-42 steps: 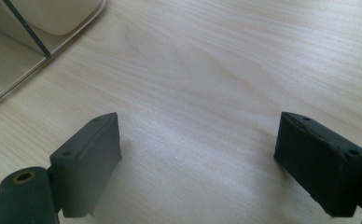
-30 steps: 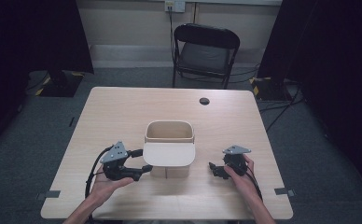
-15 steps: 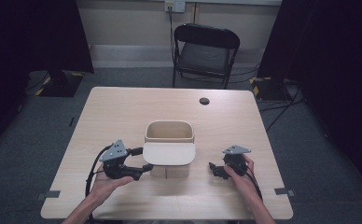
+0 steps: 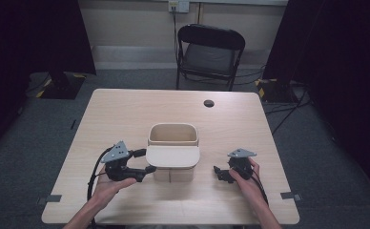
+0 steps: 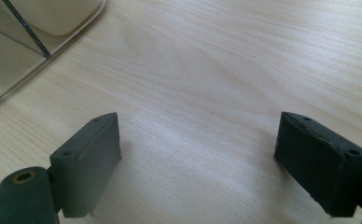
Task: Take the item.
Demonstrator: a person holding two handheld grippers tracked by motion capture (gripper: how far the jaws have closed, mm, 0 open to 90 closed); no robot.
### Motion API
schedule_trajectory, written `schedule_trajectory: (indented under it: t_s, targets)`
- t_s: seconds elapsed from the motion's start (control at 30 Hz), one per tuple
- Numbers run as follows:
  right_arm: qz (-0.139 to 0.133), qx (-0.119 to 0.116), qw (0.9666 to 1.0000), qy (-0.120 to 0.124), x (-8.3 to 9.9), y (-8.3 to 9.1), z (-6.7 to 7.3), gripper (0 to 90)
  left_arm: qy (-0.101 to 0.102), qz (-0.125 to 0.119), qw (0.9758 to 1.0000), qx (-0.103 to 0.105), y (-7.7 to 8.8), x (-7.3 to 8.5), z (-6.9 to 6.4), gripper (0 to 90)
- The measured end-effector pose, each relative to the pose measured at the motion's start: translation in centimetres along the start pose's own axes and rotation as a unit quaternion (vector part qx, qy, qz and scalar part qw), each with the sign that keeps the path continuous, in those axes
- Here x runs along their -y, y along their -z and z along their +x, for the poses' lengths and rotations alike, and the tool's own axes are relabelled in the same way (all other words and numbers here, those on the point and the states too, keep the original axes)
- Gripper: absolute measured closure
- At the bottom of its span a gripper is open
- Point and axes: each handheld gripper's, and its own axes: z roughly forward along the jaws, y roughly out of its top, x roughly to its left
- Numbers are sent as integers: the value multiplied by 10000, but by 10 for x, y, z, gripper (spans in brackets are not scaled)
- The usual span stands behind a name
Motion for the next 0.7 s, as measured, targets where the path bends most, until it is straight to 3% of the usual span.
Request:
schedule_trajectory:
  t_s: [0.13,0.67,0.7]
  targets:
    - [-1,0,10000,1,0,0,0,137,-84,5,10000,-22,2,-2,1,261]
    - [1,-1,10000,-1,0,0,0,137,-65,-75,9999,-18,2,-5,3,274]
    - [1,0,10000,0,0,0,0,137,-140,-50,9999,-25,2,-7,4,276]
